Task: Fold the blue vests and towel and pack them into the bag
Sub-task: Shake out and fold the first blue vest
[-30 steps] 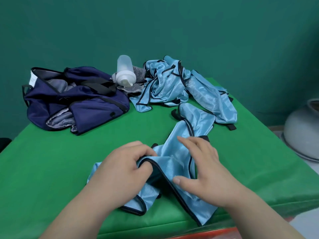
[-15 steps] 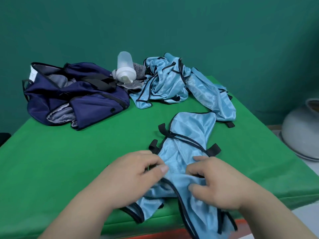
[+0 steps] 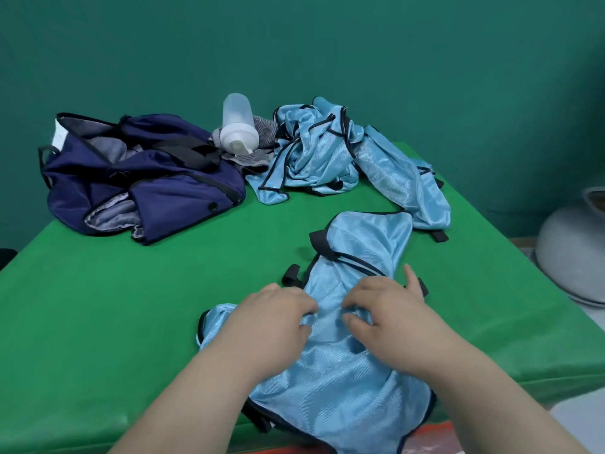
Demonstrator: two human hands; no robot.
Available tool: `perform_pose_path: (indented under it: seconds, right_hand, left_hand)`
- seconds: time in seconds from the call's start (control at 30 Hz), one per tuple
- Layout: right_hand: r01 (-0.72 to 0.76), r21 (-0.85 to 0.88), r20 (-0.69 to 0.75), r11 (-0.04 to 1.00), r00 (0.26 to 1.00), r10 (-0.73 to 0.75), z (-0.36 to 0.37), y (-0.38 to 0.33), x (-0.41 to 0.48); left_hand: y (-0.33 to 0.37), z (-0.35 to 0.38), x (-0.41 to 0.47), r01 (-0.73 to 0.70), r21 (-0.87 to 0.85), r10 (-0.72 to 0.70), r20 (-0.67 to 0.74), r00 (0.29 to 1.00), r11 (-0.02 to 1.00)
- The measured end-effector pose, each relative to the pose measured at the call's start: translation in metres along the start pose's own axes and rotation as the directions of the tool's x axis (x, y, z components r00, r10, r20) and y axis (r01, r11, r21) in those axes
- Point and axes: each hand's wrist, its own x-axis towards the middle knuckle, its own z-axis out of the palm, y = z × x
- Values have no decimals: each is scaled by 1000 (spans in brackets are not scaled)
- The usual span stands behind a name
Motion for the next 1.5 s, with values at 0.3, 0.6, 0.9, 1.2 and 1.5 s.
perform_pose_path:
  seconds: [0.3,0.6,0.9,1.2,1.5]
  right_hand:
    - [-395,-211,-71,894,919,388,-14,10,-11]
    - [-198,-117,-217,973,961,170,-14,-4,-4]
    - [-222,-183,1,958,974,226,2,15,10]
    - [-460,-189,-54,868,887,458,-4,20,10]
    - [-455,-163,-96,875,890,445,-7,9,8]
  left_hand:
    - [4,-13,-14,141,59,-144,45,989,988]
    - [9,-17,-9,118,154,-104,-97,990,981]
    - [8,4,27,54,50,-55,17,998,997]
    - [-7,-14,6,286,153,-285,-30,958,946]
    - [-14,-25,-7,370,220,-349,-129,928,903]
